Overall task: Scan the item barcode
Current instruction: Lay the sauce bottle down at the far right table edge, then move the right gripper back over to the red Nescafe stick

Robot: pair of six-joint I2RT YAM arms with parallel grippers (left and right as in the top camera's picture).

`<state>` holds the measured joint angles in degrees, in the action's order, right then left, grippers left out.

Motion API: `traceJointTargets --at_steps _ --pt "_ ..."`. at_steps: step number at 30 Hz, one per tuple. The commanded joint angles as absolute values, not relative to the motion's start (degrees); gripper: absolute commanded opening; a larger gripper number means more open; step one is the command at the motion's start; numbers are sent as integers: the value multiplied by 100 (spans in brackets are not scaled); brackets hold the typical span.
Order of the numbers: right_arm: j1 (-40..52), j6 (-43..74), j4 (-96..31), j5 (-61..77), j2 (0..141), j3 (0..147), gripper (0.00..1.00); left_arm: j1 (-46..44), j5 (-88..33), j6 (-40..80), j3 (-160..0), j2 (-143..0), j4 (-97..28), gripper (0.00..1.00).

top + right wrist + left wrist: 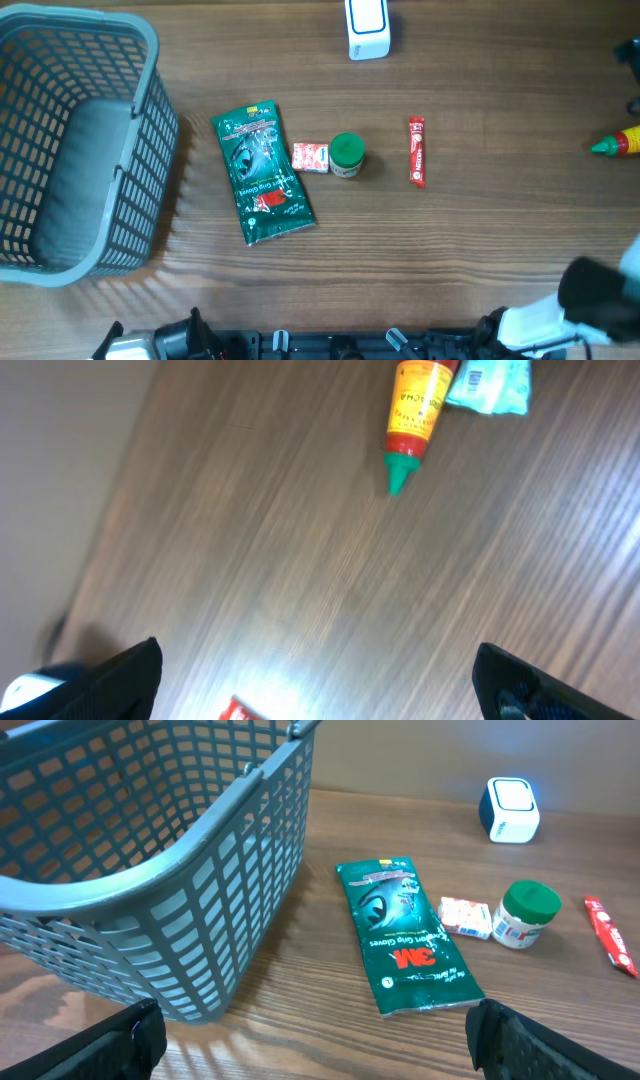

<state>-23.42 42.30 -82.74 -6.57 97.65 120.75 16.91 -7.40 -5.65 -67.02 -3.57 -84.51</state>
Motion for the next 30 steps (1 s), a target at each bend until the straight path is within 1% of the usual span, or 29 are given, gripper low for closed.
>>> traceJointTargets --at_steps 1,6,9,11,13,16,21,24,27,29,30 --pt "-2329 4165 -8615 -172 8759 12105 100 1710 -810 -552 -6696 -320 -8447 100" --pt "-2209 3321 -9080 738 7822 12105 100 1710 -810 -552 -6696 -320 -8447 100" --pt "-2051 2993 -9209 899 7494 12105 100 1710 -810 -552 -6696 -320 -8449 100" --pt "-1994 2991 -9212 1000 7424 12105 100 1710 -810 -552 -6696 -320 -8447 100" --pt "-1857 2939 -9212 1398 7426 12097 100 1712 -810 -552 -6696 -320 -8447 100" --pt "-1439 2845 -9072 1715 7456 11856 100 1710 -810 -552 -6696 -320 -8447 100" --pt "-200 2845 -8038 1076 7647 10637 100 1710 -810 -552 -6696 -320 -8447 100" --pt "720 2818 -7061 720 7970 9537 100 1710 -810 -552 -6696 -320 -8447 100" --pt "1463 2508 -6029 207 8621 8643 100 1712 -810 -552 -6696 -320 -8447 100" --pt "1730 2550 -5756 -390 9105 8403 97 1710 -810 -552 -6696 -320 -8447 100" --pt "1831 2567 -5701 -779 9445 8377 91 1710 -810 -552 -6696 -320 -8447 100"
